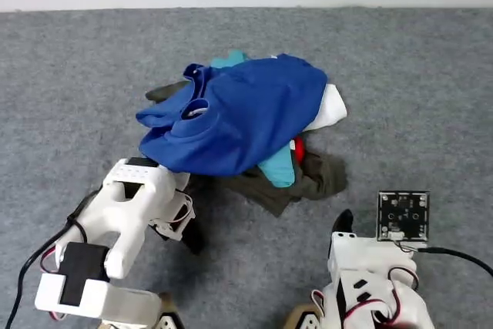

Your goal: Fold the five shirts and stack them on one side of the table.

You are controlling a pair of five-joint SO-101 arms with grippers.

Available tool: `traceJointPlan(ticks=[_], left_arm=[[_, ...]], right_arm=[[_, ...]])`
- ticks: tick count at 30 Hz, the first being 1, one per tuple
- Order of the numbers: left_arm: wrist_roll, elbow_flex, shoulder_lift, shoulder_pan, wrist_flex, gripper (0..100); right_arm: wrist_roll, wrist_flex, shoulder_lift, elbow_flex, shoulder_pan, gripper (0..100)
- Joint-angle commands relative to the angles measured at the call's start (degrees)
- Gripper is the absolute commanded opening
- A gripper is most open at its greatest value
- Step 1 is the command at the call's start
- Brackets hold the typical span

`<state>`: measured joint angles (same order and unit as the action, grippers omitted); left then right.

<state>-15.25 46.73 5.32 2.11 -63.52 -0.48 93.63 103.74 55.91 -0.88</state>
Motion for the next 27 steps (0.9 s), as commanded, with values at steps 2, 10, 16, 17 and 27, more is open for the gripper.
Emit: traceJointPlan(ticks=[2,10,16,17,27], left_arm=[[0.70,-0.40,-0.18,-1.67,5.71,27],[0.70,-0.40,-0.18,-1.67,5.71,27],[0.70,-0.40,-0.26,-1.67,5.71,27],[0.70,-0.40,-0.26,-1.49,5.71,27],[0.88,-0.31,-0.26,-1.05,5.71,27]], right_arm=[[-0.79,0.31,0.13,-1.41,-0.22,19.9],[-0.79,0.31,0.13,-1.41,-0.13,19.9],[-0.79,0.31,0.13,-1.41,-0.13,19.9],[-0.79,0.31,0.13,-1.41,-0.13,19.9],[-0.79,0.31,0.13,-1.41,-0.13,19.9]])
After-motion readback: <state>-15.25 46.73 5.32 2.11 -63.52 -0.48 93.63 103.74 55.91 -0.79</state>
